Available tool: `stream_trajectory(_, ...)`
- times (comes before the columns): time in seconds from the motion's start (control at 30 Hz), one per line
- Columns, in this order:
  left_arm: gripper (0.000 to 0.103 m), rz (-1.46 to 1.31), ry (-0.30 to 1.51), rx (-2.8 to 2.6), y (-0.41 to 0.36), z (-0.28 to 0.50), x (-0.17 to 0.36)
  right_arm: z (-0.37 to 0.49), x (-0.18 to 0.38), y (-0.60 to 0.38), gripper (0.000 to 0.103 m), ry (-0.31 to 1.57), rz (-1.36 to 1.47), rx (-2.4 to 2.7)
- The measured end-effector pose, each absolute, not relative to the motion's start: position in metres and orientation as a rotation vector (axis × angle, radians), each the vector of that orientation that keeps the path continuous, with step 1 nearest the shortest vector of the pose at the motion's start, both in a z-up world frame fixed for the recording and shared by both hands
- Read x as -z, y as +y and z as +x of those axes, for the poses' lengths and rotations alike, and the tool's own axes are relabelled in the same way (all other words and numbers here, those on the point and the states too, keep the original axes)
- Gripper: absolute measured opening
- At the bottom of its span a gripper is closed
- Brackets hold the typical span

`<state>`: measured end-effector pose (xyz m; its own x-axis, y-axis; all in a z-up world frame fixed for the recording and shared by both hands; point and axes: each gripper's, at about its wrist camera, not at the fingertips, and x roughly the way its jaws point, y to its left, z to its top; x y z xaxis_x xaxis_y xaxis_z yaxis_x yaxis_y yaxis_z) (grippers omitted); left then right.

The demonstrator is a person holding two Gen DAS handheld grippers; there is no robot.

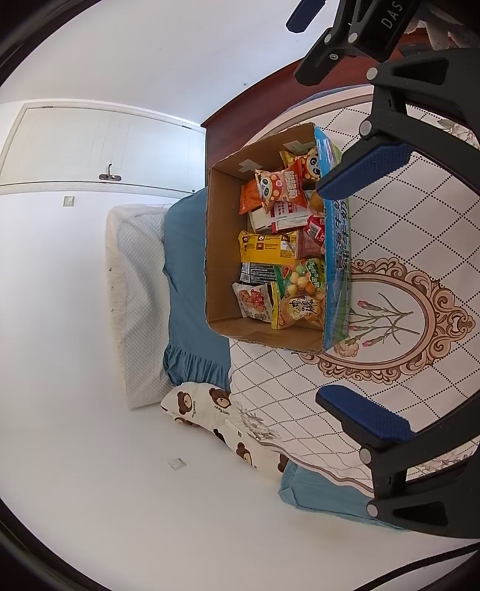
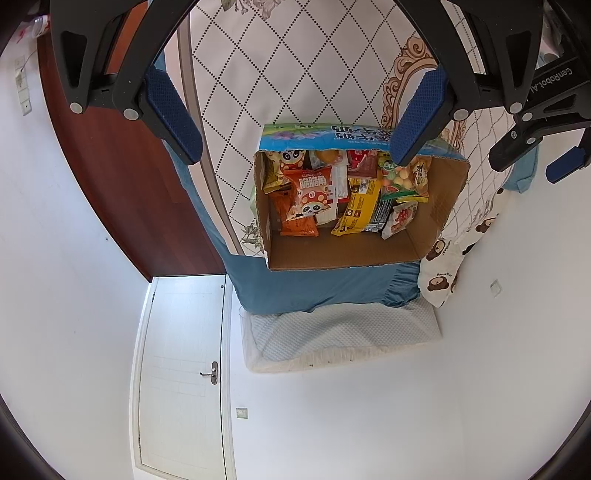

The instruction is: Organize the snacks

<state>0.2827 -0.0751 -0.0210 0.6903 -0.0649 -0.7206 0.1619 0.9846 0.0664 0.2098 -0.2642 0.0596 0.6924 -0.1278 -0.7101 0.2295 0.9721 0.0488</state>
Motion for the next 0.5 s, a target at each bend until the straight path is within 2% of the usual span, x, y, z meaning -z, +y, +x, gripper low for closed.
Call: stream_trajectory(0.5, 0.103, 0.125, 0.780, 0.133, -0.0752, 0.2838, 0.0192, 0.2108, -0.0582, -0.2655, 0.103, 0.786, 0.145, 0.206)
